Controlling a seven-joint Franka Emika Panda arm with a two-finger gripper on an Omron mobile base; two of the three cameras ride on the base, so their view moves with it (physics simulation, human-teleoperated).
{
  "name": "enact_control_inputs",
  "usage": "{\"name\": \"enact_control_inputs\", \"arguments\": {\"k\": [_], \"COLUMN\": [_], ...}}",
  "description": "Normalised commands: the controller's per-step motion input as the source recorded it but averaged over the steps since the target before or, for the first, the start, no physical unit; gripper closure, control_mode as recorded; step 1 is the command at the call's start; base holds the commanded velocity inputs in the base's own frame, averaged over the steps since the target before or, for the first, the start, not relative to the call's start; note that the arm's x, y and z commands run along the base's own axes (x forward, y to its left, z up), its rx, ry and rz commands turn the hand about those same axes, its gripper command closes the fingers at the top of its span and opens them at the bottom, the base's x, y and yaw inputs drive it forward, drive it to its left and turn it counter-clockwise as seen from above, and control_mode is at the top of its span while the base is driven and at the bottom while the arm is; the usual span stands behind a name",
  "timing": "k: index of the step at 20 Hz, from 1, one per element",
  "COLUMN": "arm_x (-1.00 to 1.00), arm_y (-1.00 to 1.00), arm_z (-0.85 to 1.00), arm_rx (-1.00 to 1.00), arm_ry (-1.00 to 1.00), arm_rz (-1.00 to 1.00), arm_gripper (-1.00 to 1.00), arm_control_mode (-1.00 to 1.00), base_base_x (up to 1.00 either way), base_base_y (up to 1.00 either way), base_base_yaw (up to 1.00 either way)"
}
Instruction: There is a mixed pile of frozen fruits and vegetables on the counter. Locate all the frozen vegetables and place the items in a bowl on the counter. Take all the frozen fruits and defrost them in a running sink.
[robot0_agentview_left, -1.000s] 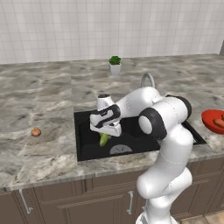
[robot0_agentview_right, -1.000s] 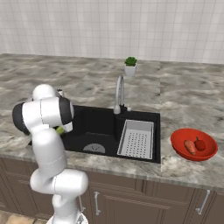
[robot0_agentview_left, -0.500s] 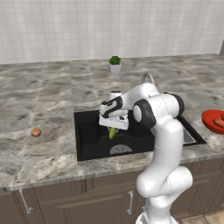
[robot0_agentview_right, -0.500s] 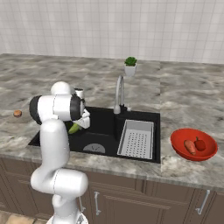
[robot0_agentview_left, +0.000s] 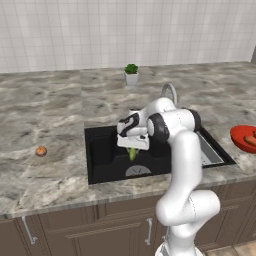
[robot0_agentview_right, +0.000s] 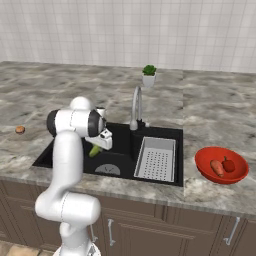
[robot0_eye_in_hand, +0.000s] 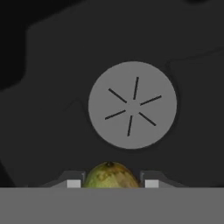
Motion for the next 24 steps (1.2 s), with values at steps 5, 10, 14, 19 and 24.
{"name": "enact_control_inputs", "arguments": {"k": [5,10,14,19,24], "arm_x": [0.25,0.27,0.25,0.24,0.31], "arm_y": [0.0,0.01,0.0,-0.05,-0.02], "arm_z": [-0.4,-0.41,-0.39,-0.41,-0.37], "arm_rx": [0.0,0.0,-0.02,-0.04,-0.04], "arm_ry": [-0.07,-0.16,-0.15,-0.12,-0.11], "arm_rz": [0.0,0.0,0.0,-0.01,-0.01], "arm_gripper": [1.0,1.0,1.0,1.0,1.0], "arm_control_mode": [-1.0,-1.0,-1.0,-1.0,-1.0], "base_base_x": [0.0,0.0,0.0,0.0,0.0], "base_base_y": [0.0,0.0,0.0,0.0,0.0], "base_base_yaw": [0.0,0.0,0.0,0.0,0.0]}}
